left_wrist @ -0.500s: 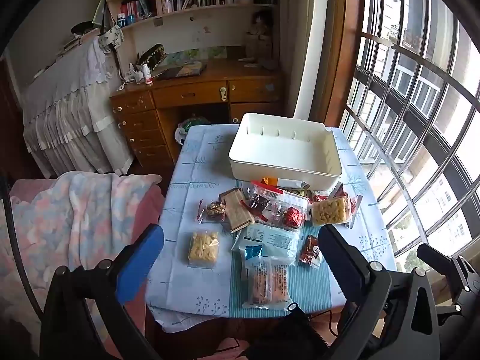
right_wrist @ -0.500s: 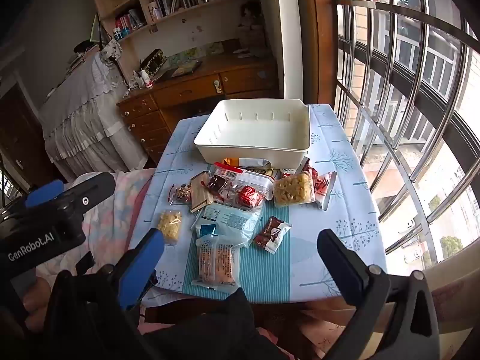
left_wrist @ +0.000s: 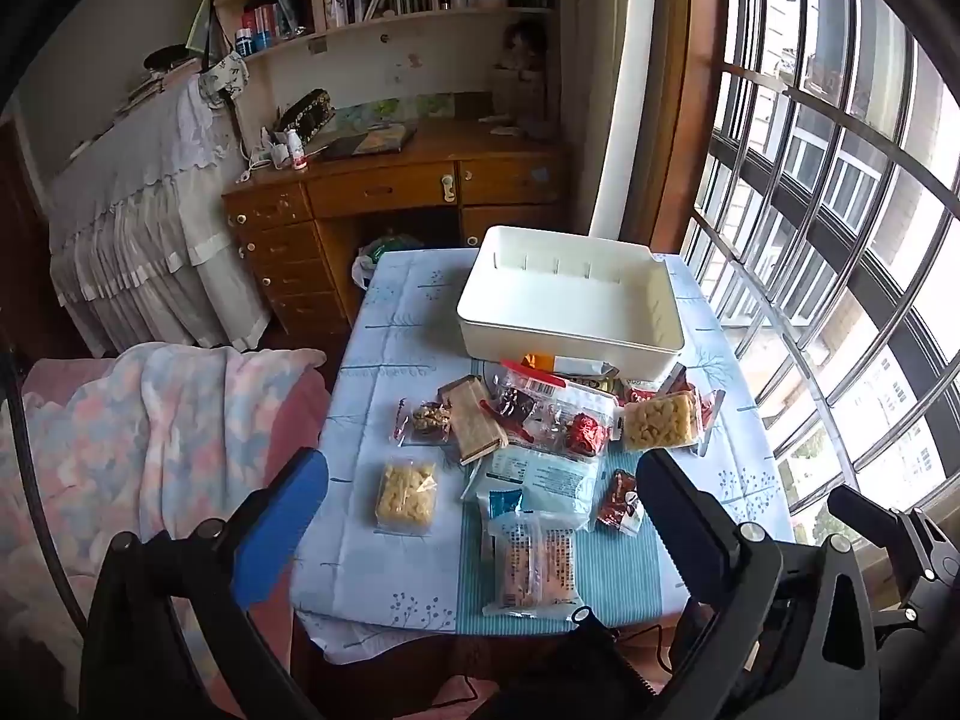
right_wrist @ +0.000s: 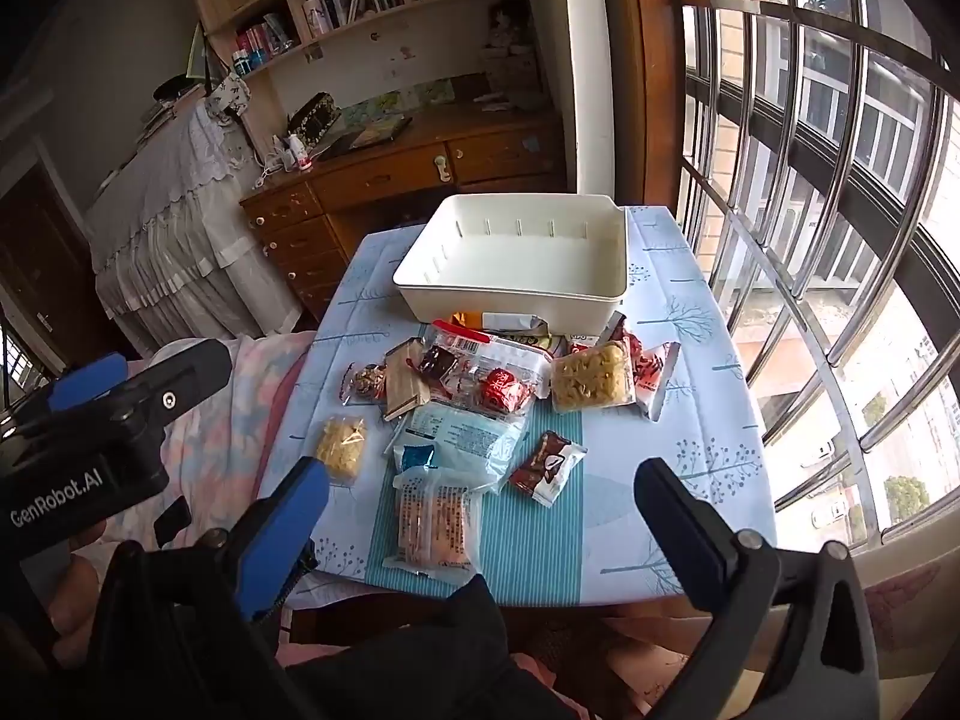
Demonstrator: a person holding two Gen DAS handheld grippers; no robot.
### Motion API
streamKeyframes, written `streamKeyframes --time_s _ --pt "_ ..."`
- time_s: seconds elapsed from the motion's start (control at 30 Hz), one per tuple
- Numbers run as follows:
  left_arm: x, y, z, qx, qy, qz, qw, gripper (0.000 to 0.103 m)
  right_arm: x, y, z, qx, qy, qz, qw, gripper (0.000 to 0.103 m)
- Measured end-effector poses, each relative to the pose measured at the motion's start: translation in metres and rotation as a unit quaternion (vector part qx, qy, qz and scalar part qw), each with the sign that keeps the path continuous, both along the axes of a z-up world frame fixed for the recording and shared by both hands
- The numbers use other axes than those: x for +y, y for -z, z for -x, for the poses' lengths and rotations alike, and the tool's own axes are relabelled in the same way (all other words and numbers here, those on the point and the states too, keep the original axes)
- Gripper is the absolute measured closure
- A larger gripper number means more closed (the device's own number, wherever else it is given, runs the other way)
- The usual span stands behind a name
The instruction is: Organize snacks
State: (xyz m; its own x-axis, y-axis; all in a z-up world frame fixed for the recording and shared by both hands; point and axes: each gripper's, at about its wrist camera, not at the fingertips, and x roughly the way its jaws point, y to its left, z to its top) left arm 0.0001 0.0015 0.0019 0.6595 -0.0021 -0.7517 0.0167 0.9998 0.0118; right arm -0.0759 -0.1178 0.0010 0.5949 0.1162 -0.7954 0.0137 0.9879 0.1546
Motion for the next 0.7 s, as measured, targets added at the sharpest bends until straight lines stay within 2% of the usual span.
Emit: streamKeyframes --time_s 0.4,0.7 --pt "0.005 0.0 0.004 0.002 -0.004 -0.001 1.0 0.001 -0.007 0.007 -0.002 0.004 -0.017 -0.004 1.0 0.001" --pt "-0.017 0.004 0.006 0.007 -0.028 -0.006 0.9995 0.001 -0.017 0.008 -0.007 0.006 -0.037 -0.003 0.999 0.001"
